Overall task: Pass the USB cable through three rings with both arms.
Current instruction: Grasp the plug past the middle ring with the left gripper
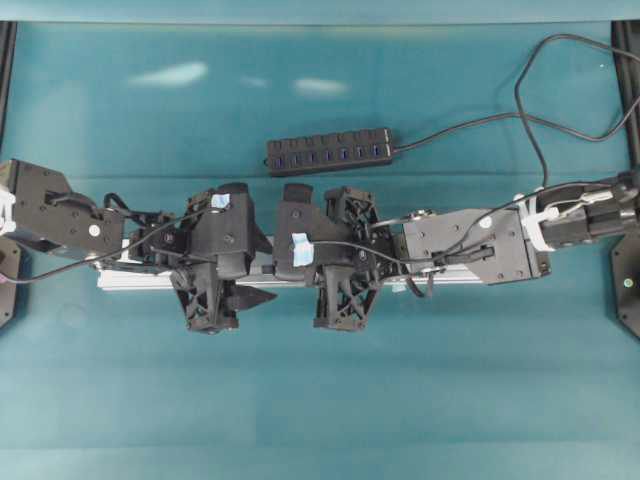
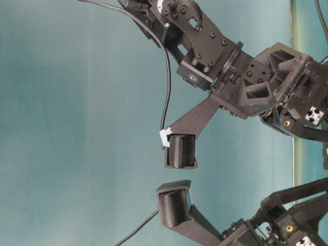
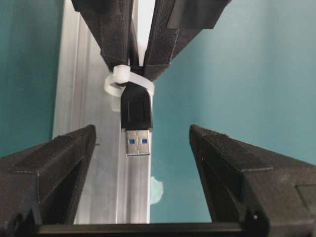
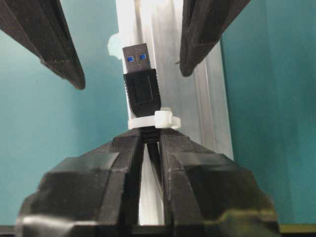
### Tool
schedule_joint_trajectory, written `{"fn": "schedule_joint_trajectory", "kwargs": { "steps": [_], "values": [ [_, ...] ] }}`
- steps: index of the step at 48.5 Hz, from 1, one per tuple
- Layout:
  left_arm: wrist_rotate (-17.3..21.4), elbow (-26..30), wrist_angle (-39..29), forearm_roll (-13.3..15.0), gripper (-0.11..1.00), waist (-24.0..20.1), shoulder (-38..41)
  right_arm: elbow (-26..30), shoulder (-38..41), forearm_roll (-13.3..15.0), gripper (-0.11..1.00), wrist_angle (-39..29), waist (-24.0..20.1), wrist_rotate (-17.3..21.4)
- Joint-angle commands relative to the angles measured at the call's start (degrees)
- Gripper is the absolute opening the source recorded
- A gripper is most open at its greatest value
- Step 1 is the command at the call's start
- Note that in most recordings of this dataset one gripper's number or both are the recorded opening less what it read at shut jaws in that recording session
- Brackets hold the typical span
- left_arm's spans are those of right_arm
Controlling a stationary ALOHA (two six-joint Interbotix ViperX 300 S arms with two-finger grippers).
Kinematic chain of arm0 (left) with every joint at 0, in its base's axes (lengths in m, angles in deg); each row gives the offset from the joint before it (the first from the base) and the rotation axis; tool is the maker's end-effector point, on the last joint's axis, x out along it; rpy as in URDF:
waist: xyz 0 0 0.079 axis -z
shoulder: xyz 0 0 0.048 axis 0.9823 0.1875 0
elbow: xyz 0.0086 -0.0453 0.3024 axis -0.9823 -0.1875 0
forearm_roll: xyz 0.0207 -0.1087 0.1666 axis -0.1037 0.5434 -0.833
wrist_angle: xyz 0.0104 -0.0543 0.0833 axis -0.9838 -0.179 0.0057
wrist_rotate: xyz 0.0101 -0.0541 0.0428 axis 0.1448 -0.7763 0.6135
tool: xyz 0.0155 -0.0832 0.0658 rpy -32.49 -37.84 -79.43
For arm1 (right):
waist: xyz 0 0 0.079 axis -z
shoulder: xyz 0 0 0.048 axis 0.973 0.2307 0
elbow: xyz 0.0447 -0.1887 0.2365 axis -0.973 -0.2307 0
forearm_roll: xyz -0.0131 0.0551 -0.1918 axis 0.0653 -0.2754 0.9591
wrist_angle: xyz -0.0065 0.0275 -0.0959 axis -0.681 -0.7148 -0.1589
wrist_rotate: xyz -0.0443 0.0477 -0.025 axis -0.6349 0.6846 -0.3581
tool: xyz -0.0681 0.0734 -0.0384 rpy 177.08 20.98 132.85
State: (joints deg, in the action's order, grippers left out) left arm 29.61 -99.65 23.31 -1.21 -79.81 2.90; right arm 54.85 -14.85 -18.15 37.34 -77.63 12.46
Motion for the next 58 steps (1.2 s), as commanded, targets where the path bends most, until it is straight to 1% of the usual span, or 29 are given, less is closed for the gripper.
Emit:
{"fn": "schedule_joint_trajectory", "kwargs": {
  "steps": [1,12,28,45,50,54,58],
  "values": [
    [0.1,0.9,0.5,-0.1,0.82,0.1,-0.3,0.3,-0.7,-0.2,-0.07,0.4,-0.2,0.8],
    [0.1,0.9,0.6,-0.1,0.79,0.1,-0.3,0.4,-0.7,-0.2,-0.07,0.4,-0.3,0.8],
    [0.1,1.0,1.2,-0.1,0.69,-0.4,-0.3,0.4,-0.7,-0.2,-0.07,0.6,-0.2,0.8],
    [0.2,1.4,1.2,-0.1,0.67,-1.2,0.0,0.3,-0.7,-0.3,-0.07,0.6,-0.2,0.8],
    [0.3,1.8,1.2,-0.1,0.63,-1.2,0.4,0.3,-0.7,-0.2,-0.07,0.6,-0.3,0.8],
    [0.3,2.0,1.2,-0.1,0.56,-1.2,0.9,0.3,-0.7,-0.2,-0.07,0.6,-0.2,0.8],
    [0.2,2.1,1.2,-0.1,0.53,-1.2,1.5,0.3,-0.7,-0.2,-0.07,0.6,-0.3,0.8]
  ]
}}
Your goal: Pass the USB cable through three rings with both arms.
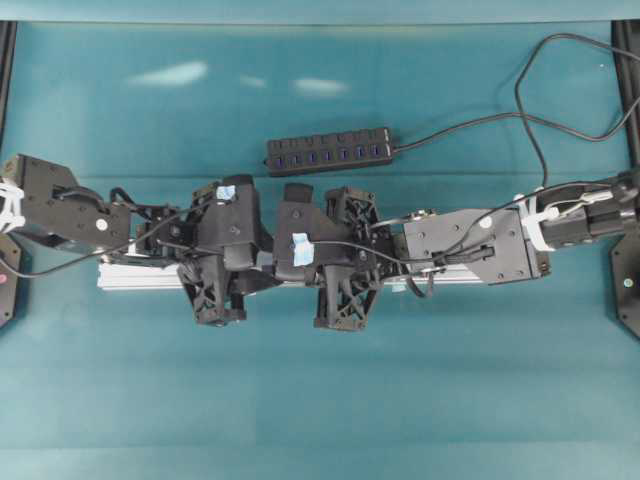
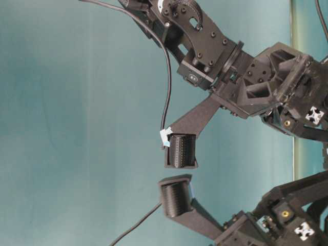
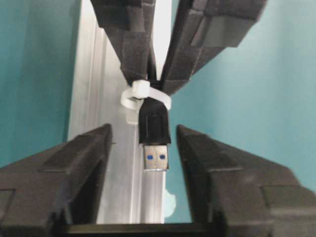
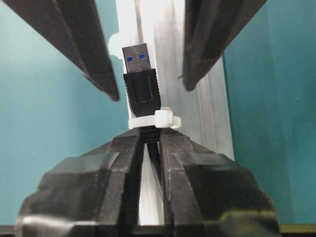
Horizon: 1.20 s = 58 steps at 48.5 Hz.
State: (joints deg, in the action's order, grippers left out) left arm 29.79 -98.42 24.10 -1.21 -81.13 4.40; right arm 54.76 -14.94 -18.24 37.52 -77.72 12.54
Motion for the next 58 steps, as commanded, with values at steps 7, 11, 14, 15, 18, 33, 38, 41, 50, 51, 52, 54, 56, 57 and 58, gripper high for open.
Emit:
{"fn": "schedule_joint_trajectory", "kwargs": {
  "steps": [7,11,14,15,18,33,38,41,50,51,52,54,56,57,58],
  "values": [
    [0.0,1.1,0.3,-0.1,0.53,0.1,0.5,0.4,-0.6,-0.1,-0.07,0.4,-0.1,0.7],
    [0.0,1.2,0.2,-0.1,0.53,0.0,0.6,0.4,-0.6,-0.1,-0.07,0.4,-0.1,0.7],
    [0.0,1.2,0.2,-0.1,0.53,0.0,0.6,0.4,-0.6,-0.1,-0.07,0.4,-0.2,0.7],
    [0.0,1.2,0.2,-0.1,0.53,0.0,0.6,0.4,-0.6,-0.1,-0.07,0.4,-0.1,0.7],
    [-0.1,1.1,0.2,-0.1,0.51,0.0,0.6,0.4,-0.6,-0.1,-0.07,0.4,-0.1,0.7],
    [0.2,1.3,-0.2,-0.1,0.38,0.0,0.7,0.4,-0.6,-0.1,-0.07,0.4,-0.1,0.7],
    [0.2,1.5,-0.1,-0.1,0.22,0.0,0.7,0.4,-0.7,-0.2,-0.07,0.4,-0.2,0.7],
    [0.1,1.7,-0.1,-0.1,0.2,-0.1,0.6,0.3,-0.6,-0.2,-0.07,0.4,-0.4,0.6],
    [0.3,1.9,-0.1,-0.1,0.2,-0.1,0.7,0.3,-0.6,-0.1,-0.07,0.3,-0.7,0.5],
    [0.3,1.8,-0.1,-0.1,0.2,-0.1,0.7,0.3,-0.6,-0.1,-0.07,0.3,-0.7,0.5],
    [0.3,1.8,-0.1,-0.1,0.2,-0.1,0.6,0.3,-0.6,-0.1,-0.07,0.2,-0.7,0.5],
    [0.4,1.8,-0.3,-0.1,0.2,-0.1,0.6,0.3,-0.6,-0.1,-0.07,0.3,-0.7,0.5],
    [0.4,1.8,-0.4,-0.1,0.2,-0.1,0.6,0.3,-0.6,-0.2,-0.07,0.2,-0.7,0.5],
    [0.3,1.8,-0.4,-0.1,0.2,-0.1,0.6,0.3,-0.7,-0.1,-0.07,0.2,-0.7,0.5],
    [0.4,1.8,-0.5,-0.1,0.2,-0.1,0.6,0.2,-0.7,-0.1,-0.07,0.2,-0.7,0.5]
  ]
}}
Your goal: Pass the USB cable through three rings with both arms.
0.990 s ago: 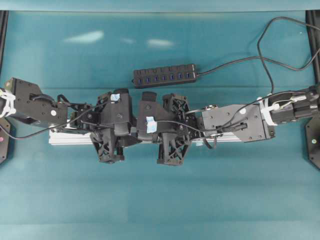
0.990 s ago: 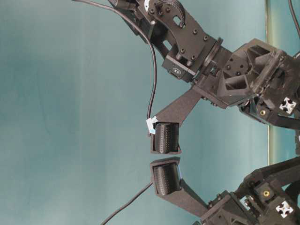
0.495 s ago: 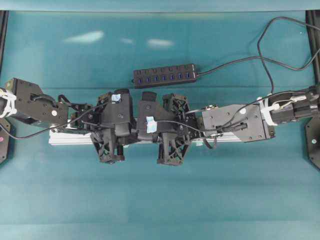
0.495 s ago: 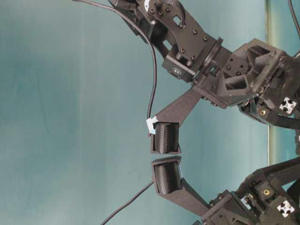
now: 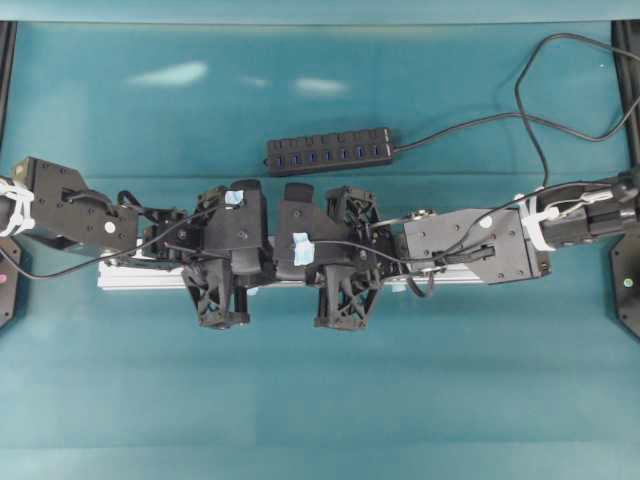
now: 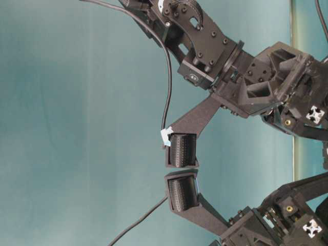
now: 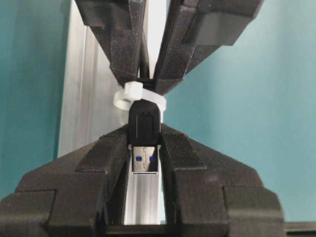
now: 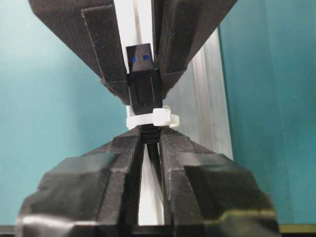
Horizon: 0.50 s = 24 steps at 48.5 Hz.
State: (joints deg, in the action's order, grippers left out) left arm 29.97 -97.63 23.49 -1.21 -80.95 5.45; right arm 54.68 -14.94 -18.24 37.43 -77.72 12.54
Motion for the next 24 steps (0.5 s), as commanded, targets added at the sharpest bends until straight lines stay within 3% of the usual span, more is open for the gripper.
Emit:
{"fn": "schedule_joint_trajectory", "kwargs": {
  "steps": [1,9,14,18,24],
  "values": [
    [0.2,1.1,0.0,-0.1,0.2,-0.3,-0.4,0.2,-0.7,-0.1,-0.07,0.3,-0.7,0.4],
    [0.2,1.2,-0.4,-0.1,0.2,-0.3,-0.6,-0.7,-1.1,-0.1,-0.05,-0.4,-0.9,0.3],
    [0.2,1.2,-0.7,-0.1,0.2,-0.3,-0.7,-1.4,-1.6,-0.1,0.02,-1.1,-0.9,0.3],
    [0.2,1.2,-1.5,-0.1,0.2,-0.3,-0.8,-1.7,-2.1,-0.1,0.15,-2.3,-0.9,0.3],
    [0.1,1.2,-3.6,-0.1,0.2,-0.1,-1.7,-1.8,-2.3,0.2,0.48,-4.2,-0.7,0.3]
  ]
}}
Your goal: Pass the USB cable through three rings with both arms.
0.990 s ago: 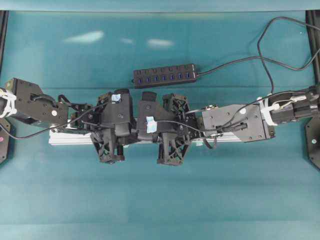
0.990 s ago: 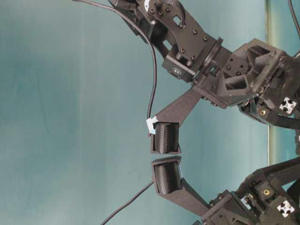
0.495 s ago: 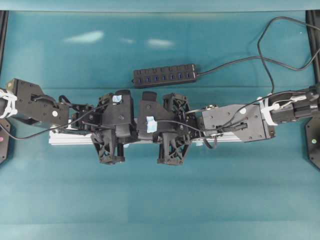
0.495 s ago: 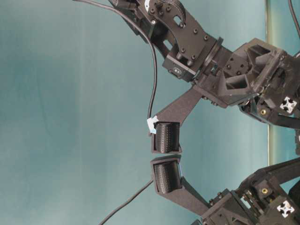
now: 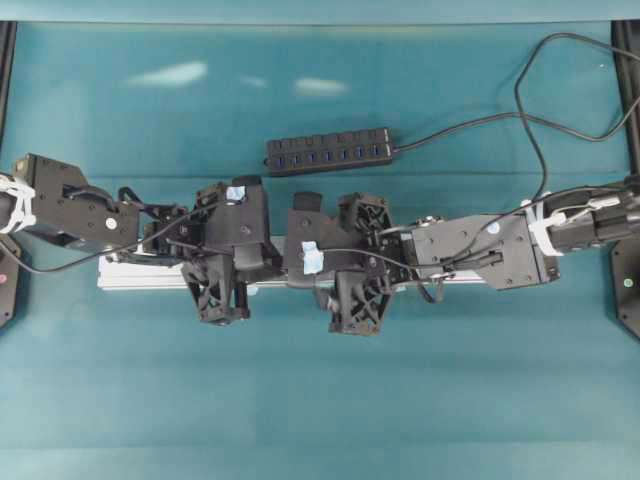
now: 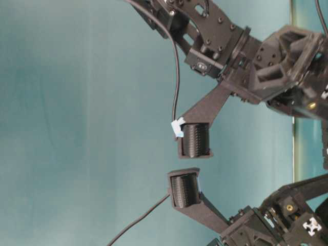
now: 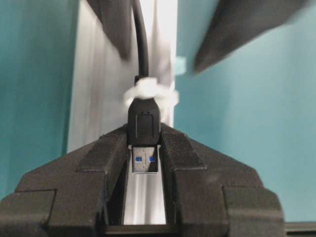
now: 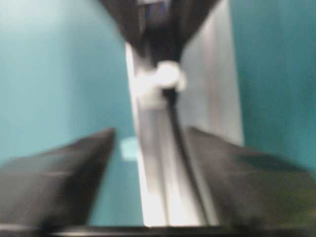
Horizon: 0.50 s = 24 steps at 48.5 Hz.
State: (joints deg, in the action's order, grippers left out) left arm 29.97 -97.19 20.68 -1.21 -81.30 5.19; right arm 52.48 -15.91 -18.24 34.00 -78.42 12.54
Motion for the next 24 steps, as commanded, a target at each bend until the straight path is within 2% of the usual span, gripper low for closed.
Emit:
{"fn": "schedule_joint_trajectory", "kwargs": {
  "steps": [1,5,7,14,24],
  "values": [
    [0.1,0.8,-1.1,-0.1,0.2,0.3,-1.6,0.4,-1.3,0.2,0.55,-1.2,0.0,0.3],
    [0.2,0.7,-2.4,-0.1,0.2,0.4,-2.0,0.5,-1.3,0.4,0.8,-1.7,0.2,0.3],
    [0.1,0.7,-2.9,-0.1,0.2,0.6,-2.4,0.5,-1.4,0.5,0.88,-1.7,0.2,0.3],
    [0.2,0.7,-5.3,-0.1,0.2,1.0,-3.6,0.6,-1.5,0.5,0.83,-1.6,0.4,0.3],
    [0.4,0.9,-8.0,-0.1,0.2,1.2,-5.8,0.6,-1.9,0.5,0.83,-1.3,0.9,0.0]
  ]
}}
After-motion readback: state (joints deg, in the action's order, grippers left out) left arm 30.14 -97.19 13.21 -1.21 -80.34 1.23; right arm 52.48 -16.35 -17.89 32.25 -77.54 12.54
